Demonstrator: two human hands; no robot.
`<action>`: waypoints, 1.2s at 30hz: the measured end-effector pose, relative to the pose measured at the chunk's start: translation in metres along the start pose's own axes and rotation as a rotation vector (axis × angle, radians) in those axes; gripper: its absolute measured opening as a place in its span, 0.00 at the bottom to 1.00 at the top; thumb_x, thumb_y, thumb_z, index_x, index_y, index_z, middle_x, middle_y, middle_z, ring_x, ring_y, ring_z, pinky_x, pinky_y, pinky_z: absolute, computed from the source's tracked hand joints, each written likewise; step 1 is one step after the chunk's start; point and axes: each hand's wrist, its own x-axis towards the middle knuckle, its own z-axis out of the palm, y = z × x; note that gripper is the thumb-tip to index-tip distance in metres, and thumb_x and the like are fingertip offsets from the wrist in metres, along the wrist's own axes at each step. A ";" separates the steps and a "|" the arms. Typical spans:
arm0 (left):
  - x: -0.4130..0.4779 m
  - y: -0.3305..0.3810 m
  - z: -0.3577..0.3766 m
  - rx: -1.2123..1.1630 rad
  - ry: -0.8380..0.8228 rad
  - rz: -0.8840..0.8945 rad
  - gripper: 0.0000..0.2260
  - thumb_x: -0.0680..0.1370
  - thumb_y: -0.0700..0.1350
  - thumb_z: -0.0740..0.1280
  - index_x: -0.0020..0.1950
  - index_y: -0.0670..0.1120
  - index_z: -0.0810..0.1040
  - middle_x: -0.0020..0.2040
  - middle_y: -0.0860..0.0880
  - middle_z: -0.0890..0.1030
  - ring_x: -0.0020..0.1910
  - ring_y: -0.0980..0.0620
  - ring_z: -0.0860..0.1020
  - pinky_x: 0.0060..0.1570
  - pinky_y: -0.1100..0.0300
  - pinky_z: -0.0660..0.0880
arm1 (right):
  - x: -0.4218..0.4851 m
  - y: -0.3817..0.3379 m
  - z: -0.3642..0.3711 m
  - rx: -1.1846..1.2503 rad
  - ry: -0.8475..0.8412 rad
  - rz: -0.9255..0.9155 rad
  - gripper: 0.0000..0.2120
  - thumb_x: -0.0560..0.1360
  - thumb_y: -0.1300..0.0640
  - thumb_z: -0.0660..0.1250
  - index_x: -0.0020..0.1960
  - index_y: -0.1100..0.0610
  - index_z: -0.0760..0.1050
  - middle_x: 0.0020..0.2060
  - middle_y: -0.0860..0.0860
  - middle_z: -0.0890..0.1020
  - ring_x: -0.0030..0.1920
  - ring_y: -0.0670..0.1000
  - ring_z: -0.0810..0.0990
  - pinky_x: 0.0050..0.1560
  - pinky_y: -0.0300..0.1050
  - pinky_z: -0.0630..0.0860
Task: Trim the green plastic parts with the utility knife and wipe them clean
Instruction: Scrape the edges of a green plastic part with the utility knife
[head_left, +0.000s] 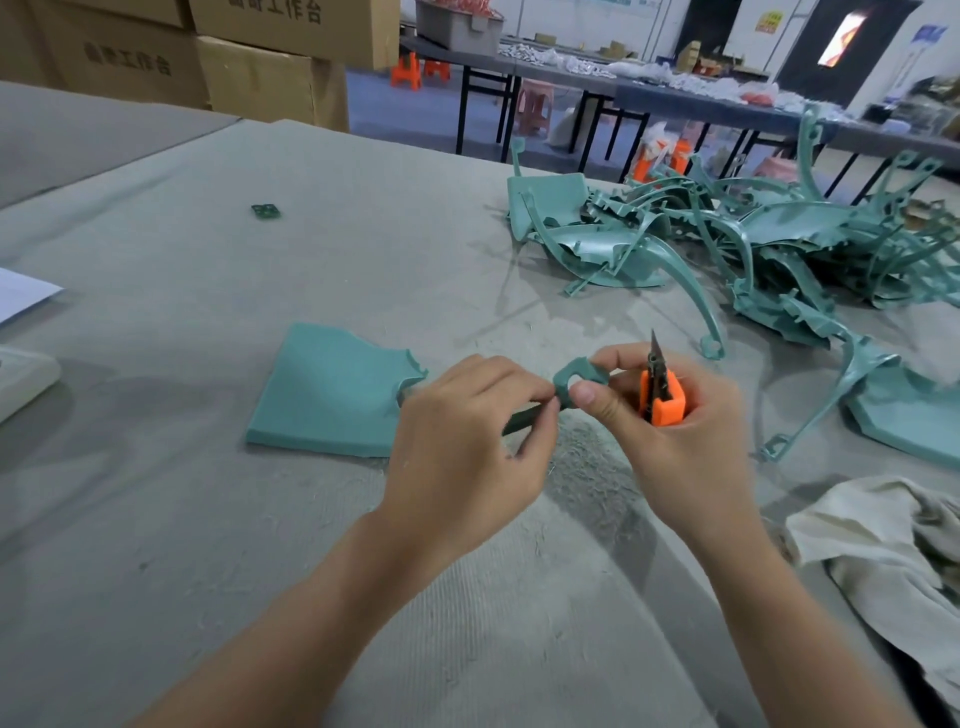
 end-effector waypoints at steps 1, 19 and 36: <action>0.000 0.000 0.000 0.065 0.005 0.049 0.05 0.74 0.41 0.69 0.39 0.44 0.82 0.36 0.51 0.81 0.35 0.51 0.77 0.33 0.54 0.74 | 0.000 0.000 0.001 -0.006 -0.010 -0.014 0.05 0.69 0.54 0.75 0.42 0.49 0.79 0.27 0.38 0.79 0.25 0.40 0.73 0.30 0.26 0.65; 0.003 -0.010 0.002 -0.054 0.078 -0.119 0.04 0.71 0.39 0.71 0.36 0.45 0.79 0.31 0.53 0.77 0.27 0.53 0.73 0.28 0.53 0.73 | 0.000 0.001 -0.001 -0.031 0.007 0.057 0.07 0.68 0.50 0.76 0.42 0.49 0.80 0.32 0.50 0.82 0.25 0.40 0.71 0.30 0.28 0.65; 0.009 -0.009 0.000 -0.776 -0.233 -0.641 0.03 0.72 0.38 0.74 0.39 0.44 0.85 0.35 0.40 0.82 0.33 0.40 0.74 0.39 0.51 0.70 | 0.001 0.002 -0.003 0.040 -0.009 0.090 0.09 0.66 0.51 0.75 0.42 0.53 0.77 0.26 0.42 0.77 0.27 0.43 0.70 0.30 0.37 0.69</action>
